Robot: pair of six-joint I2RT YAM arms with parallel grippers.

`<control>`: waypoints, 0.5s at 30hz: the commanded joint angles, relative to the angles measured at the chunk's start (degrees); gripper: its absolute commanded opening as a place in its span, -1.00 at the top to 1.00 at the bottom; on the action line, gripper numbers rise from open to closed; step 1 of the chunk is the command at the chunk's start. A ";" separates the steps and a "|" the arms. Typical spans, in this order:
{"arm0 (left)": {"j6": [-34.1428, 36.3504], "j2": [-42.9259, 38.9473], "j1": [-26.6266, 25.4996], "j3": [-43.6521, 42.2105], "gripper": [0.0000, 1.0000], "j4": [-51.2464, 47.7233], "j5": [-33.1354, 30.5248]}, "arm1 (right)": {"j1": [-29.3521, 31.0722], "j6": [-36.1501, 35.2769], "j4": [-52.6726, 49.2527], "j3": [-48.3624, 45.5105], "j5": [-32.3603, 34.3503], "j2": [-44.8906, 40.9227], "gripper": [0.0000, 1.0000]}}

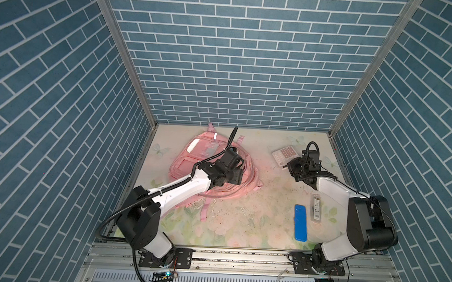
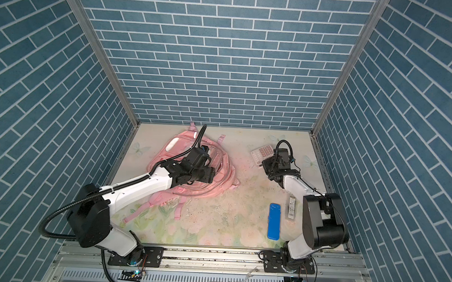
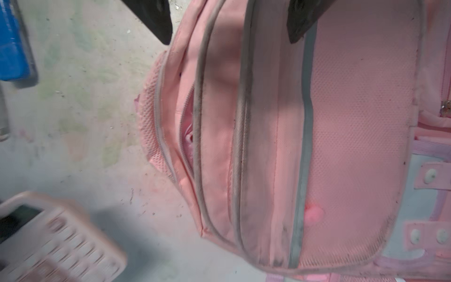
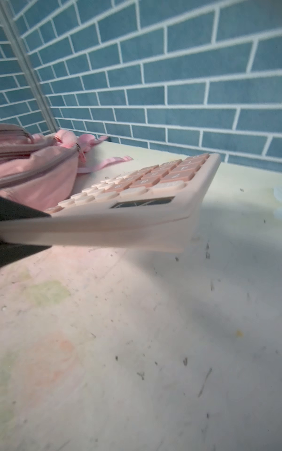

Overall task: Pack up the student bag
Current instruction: 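Grasp the white-and-pink calculator with the right gripper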

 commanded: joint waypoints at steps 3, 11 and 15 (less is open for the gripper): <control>0.26 2.50 -0.56 3.56 -0.52 -5.33 -8.76 | 4.02 -6.80 -4.09 -2.89 -0.80 -7.60 0.97; 0.25 -0.32 -0.75 0.79 -0.48 -2.41 -12.94 | 8.19 -8.73 -5.28 -5.97 -1.98 -9.61 0.99; 0.86 -0.11 -0.15 -1.00 -0.37 -1.24 -14.20 | 10.45 -11.24 -5.77 -4.82 -1.26 -9.68 1.00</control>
